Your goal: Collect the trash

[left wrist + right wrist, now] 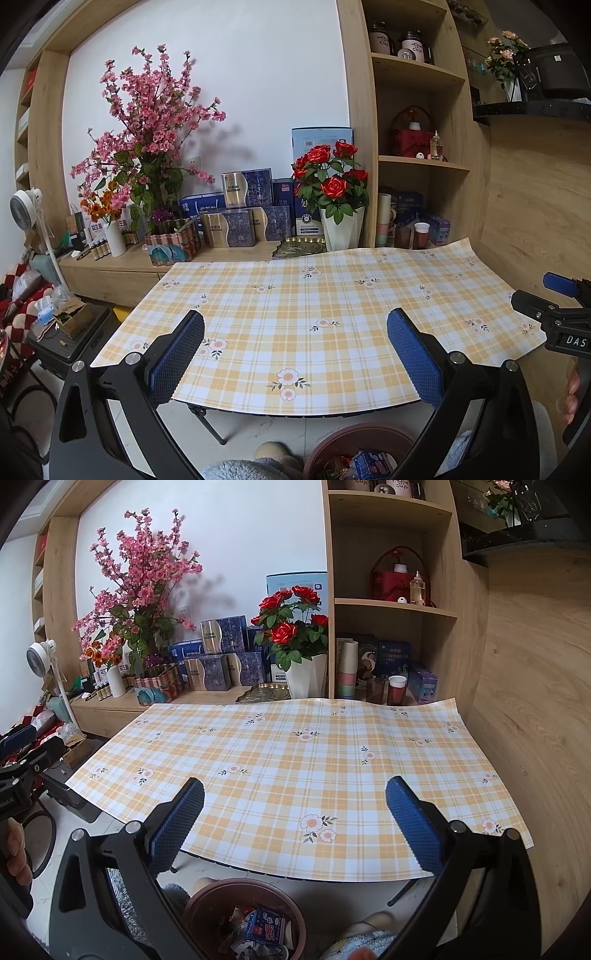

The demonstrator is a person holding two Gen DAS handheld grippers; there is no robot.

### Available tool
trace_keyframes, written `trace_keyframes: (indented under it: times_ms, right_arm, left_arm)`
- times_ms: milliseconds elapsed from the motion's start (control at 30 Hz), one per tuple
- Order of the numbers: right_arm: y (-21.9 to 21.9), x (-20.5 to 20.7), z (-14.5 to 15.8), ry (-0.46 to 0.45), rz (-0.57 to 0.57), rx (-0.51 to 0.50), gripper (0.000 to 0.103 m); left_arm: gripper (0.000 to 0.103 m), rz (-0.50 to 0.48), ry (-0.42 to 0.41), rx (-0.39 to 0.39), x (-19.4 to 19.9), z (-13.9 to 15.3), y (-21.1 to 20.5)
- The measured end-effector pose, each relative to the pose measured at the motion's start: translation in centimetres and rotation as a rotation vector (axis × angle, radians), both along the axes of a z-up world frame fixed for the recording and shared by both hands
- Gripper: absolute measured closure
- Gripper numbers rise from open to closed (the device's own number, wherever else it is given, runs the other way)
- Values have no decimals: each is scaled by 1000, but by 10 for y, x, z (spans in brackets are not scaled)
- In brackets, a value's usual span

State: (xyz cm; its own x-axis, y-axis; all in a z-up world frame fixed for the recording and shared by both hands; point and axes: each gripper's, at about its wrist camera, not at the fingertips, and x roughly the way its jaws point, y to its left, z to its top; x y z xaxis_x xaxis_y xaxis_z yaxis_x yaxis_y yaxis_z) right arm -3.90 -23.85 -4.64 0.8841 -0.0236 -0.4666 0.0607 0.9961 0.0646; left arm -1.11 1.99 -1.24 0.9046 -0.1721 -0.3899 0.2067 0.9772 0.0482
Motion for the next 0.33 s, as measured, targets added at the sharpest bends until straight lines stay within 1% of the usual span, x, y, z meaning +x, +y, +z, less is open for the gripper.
trace_keyframes:
  times_ms: [333]
  right_arm:
    - [0, 1, -1, 3, 2, -2, 6]
  left_arm:
    - [6, 3, 4, 15, 0, -3, -3]
